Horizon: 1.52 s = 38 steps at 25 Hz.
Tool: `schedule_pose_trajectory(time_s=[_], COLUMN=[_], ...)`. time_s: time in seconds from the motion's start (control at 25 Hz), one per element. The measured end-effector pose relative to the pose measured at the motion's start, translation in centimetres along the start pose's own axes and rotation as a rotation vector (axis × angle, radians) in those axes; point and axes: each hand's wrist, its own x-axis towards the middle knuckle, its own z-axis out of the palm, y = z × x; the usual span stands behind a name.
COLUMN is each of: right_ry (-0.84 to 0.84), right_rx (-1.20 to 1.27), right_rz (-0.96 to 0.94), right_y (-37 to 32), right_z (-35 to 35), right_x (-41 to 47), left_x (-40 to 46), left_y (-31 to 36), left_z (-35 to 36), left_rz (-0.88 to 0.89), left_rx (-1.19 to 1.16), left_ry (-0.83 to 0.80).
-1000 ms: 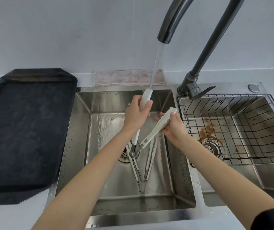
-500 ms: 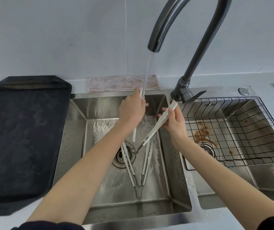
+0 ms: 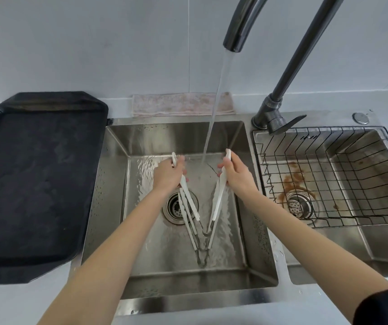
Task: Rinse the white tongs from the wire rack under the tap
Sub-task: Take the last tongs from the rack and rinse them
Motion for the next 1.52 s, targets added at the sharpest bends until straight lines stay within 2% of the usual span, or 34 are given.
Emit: schedule_pose_trajectory(time_s=[0.2, 0.28, 0.52, 0.72, 1.08, 1.24, 1.36, 1.52], right_ry=[0.005, -0.006, -0.03, -0.049, -0.055, -0.072, -0.047, -0.054], right_rx=[0.012, 0.002, -0.02, 0.011, -0.16, -0.28, -0.297, -0.357], right_rz=[0.175, 0.239, 0.418, 0.516, 0.461, 0.444, 0.412, 0.452], right_y=[4.3, 6.0, 10.4, 12.9, 12.9, 12.0, 11.4, 11.2], right_z=[1.2, 1.5, 1.9, 3.1, 3.2, 3.4, 3.9, 4.7], right_x=[1.1, 1.2, 1.7, 1.9, 1.7, 1.6, 1.5, 0.8], left_x=[-0.1, -0.6, -0.5, -0.7, 0.3, 0.6, 0.4, 0.4], left_y=[-3.6, -4.9, -8.7, -11.1, -11.8, -12.0, -12.2, -12.8], left_z=[0.6, 0.9, 1.2, 1.4, 2.2, 2.7, 3.0, 3.4], left_rz=[-0.162, -0.219, -0.251, -0.379, -0.366, -0.305, -0.228, -0.252], left_rx=[0.117, 0.091, 0.058, 0.089, 0.197, 0.254, 0.298, 0.289], left_ry=[-0.285, -0.338, -0.255, -0.195, -0.205, -0.212, -0.147, -0.174])
